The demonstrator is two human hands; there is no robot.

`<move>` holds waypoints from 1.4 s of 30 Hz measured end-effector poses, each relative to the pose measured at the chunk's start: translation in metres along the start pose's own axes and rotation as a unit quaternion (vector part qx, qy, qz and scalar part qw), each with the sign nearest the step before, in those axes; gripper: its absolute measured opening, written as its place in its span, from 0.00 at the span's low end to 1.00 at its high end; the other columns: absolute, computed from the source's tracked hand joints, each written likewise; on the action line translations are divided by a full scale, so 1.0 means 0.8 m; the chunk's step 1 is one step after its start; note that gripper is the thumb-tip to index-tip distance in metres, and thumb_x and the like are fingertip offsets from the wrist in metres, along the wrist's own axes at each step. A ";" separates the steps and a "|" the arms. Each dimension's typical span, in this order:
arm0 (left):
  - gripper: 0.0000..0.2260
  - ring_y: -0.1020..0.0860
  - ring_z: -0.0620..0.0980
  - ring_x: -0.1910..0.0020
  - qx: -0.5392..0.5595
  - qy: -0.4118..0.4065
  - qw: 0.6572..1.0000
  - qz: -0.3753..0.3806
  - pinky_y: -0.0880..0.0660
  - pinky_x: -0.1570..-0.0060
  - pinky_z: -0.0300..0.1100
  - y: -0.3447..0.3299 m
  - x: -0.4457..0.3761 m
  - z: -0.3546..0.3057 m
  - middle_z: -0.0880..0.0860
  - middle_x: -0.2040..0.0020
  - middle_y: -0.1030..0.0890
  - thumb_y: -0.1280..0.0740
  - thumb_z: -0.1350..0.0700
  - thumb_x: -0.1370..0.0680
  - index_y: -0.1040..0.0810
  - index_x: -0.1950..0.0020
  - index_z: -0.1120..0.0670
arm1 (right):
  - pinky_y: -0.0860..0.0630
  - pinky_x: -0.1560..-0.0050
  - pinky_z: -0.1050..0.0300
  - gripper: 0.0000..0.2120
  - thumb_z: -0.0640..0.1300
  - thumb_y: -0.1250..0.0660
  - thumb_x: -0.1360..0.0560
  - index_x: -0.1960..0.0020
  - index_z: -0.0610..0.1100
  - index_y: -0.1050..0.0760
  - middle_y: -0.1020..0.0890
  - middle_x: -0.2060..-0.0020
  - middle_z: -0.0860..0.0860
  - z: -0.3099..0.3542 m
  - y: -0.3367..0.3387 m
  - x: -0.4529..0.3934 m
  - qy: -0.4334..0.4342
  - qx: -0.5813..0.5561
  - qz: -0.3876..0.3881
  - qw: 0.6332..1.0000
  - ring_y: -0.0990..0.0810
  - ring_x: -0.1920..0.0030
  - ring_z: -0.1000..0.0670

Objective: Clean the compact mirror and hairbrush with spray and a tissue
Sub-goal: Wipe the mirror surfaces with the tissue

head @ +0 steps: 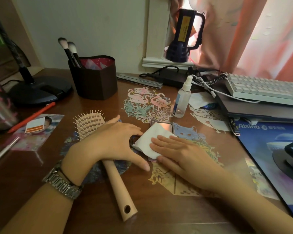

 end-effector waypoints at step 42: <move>0.40 0.42 0.45 0.28 0.009 0.008 0.998 -0.054 0.51 0.29 0.45 -0.003 -0.012 0.006 0.39 0.28 0.36 0.35 0.27 0.38 0.34 0.30 0.41 | 0.62 0.38 0.78 0.20 0.54 0.49 0.20 0.28 0.55 0.40 0.42 0.32 0.64 -0.032 0.019 -0.004 -0.097 -0.012 0.021 0.995 0.50 0.33 0.67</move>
Point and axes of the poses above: each hand's wrist, its own x-axis away from the middle knuckle, its own y-axis out of the back of the hand, z = x × y, the point moved 4 cm from there along -x, towards the middle knuckle
